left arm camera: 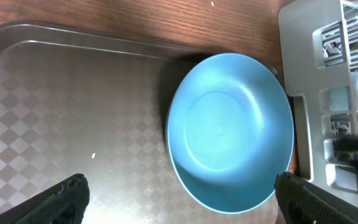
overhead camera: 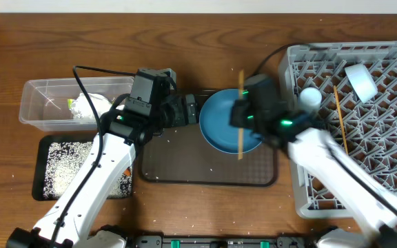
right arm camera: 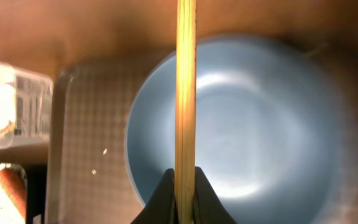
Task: Sort waste into correct bins and load items into the dishwasher rack
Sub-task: 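Carry the chopstick into the rack and release it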
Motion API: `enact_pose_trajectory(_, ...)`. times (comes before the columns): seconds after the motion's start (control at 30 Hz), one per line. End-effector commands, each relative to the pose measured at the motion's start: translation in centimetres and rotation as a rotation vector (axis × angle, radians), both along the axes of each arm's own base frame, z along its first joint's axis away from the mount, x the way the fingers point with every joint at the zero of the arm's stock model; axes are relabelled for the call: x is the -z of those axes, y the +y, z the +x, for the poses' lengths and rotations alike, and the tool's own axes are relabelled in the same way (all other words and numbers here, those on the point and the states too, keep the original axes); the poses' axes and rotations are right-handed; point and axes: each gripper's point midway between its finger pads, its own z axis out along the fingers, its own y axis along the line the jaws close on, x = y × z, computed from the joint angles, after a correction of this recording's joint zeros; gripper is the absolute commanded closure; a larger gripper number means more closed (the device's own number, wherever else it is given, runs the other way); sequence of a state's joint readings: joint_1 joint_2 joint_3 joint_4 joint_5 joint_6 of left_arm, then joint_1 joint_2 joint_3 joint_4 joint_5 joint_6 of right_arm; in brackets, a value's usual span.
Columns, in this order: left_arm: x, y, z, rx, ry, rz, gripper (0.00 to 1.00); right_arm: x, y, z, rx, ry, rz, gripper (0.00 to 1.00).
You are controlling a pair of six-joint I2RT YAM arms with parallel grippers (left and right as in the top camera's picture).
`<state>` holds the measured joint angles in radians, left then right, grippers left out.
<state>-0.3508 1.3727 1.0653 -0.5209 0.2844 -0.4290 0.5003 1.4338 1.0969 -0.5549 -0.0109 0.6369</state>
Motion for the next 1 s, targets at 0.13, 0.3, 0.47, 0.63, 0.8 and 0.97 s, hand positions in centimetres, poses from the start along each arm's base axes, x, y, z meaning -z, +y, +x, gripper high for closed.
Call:
enact_pose_trajectory(0.13,-0.9,0.0,0.1,0.003,-0.028,0.003,0.02,-4.5,-13.7,-0.3,-0.033,-0.146,-0.453,0.99)
enact_pose_trajectory(0.3,-0.9,0.0,0.1,0.003,-0.028,0.003,0.02,-4.1,-20.1,-2.0,-0.19,-0.076,-0.716,0.99)
enact_pose_trajectory(0.47,-0.9,0.0,0.1,0.003,-0.028,0.003,0.02,-2.7,-24.6,-2.5,-0.266,0.017,-0.831,0.99)
enact_pose_trajectory(0.63,-0.9,0.0,0.1,0.003,-0.028,0.003,0.02,-1.0,-27.6,-1.4,-0.192,0.074,-0.824,0.99)
enact_pose_trajectory(0.8,-0.9,0.0,0.1,0.003,-0.028,0.003,0.02,2.8,-28.4,-0.8,-0.218,0.18,-0.795,0.99)
enact_pose_trajectory(0.97,-0.9,0.0,0.1,0.003,-0.028,0.003,0.02,5.5,-28.5,-0.2,-0.244,0.238,-0.778,0.99)
